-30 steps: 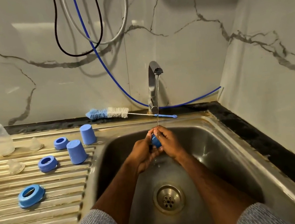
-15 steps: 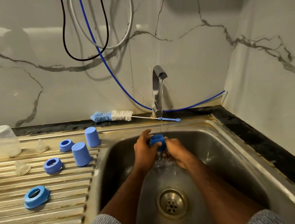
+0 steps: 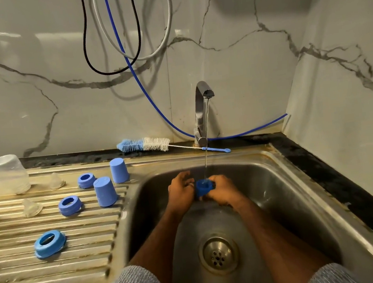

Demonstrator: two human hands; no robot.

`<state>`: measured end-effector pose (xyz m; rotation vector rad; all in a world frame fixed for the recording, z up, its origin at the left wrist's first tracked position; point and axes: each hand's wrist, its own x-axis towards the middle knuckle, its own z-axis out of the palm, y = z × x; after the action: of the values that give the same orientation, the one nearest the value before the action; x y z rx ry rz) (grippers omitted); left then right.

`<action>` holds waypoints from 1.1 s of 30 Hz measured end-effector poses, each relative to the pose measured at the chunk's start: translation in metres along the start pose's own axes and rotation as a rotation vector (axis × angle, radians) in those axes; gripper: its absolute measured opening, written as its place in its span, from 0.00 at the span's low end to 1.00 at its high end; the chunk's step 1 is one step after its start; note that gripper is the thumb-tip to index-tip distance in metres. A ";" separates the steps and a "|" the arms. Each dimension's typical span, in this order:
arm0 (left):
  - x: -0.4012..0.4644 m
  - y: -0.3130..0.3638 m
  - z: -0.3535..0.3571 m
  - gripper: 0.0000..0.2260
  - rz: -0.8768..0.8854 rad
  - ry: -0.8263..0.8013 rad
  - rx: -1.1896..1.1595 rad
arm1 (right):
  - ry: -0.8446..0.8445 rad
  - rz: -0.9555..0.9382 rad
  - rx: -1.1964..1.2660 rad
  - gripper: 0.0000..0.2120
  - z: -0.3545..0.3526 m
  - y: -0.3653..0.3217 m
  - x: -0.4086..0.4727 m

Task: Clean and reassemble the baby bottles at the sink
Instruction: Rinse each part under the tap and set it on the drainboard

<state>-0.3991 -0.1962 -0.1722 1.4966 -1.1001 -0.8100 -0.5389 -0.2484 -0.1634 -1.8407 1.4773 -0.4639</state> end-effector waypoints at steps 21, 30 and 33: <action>-0.004 -0.007 -0.002 0.09 -0.063 -0.053 0.240 | 0.071 0.073 -0.190 0.24 0.005 -0.004 0.000; -0.007 -0.007 -0.005 0.08 0.059 -0.040 0.240 | -0.051 0.043 0.185 0.19 0.009 0.007 -0.004; -0.006 -0.006 -0.005 0.10 0.042 -0.017 0.219 | -0.155 0.208 0.389 0.15 0.009 0.004 -0.007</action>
<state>-0.3953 -0.1887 -0.1778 1.6447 -1.2606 -0.6913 -0.5374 -0.2393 -0.1708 -1.3733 1.3457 -0.4580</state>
